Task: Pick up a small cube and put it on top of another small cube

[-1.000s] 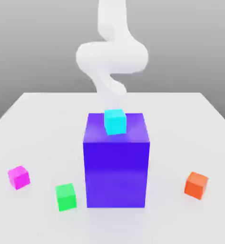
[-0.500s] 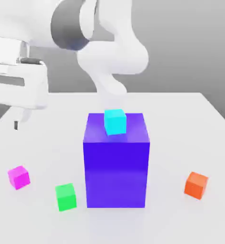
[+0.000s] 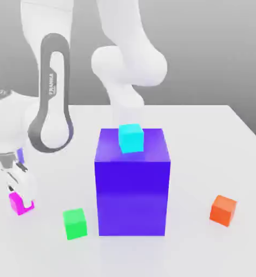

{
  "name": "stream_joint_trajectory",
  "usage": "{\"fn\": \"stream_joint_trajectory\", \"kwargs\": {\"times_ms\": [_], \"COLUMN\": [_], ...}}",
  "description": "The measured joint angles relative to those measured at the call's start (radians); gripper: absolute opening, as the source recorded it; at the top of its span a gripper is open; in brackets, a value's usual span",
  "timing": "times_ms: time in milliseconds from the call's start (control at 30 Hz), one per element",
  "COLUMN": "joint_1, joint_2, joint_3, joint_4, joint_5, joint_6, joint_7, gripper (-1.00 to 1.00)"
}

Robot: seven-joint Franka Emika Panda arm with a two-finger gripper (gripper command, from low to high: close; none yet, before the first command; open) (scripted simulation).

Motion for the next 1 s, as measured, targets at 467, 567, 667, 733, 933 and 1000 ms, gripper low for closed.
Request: {"fn": "stream_joint_trajectory", "kwargs": {"times_ms": [467,567,667,733,933,1000], "joint_1": [0.088,0.100,0.111,0.115,0.167,0.186], "joint_2": [-0.236,-0.278,-0.315,-0.338,-0.400,-0.418], "joint_3": [-0.130,-0.123,-0.110,-0.097,-0.092,-0.091], "joint_4": [-0.052,-0.055,-0.057,-0.058,-0.063,-0.065], "joint_5": [-0.264,-0.347,-0.408,-0.437,-0.488,-0.496], "joint_6": [-0.172,-0.195,-0.216,-0.229,-0.266,-0.276], "joint_7": [0.118,0.017,-0.106,-0.197,-0.497,-0.604], "gripper": [-1.00,-1.00,-1.00,-1.00,-1.00,-1.00]}}
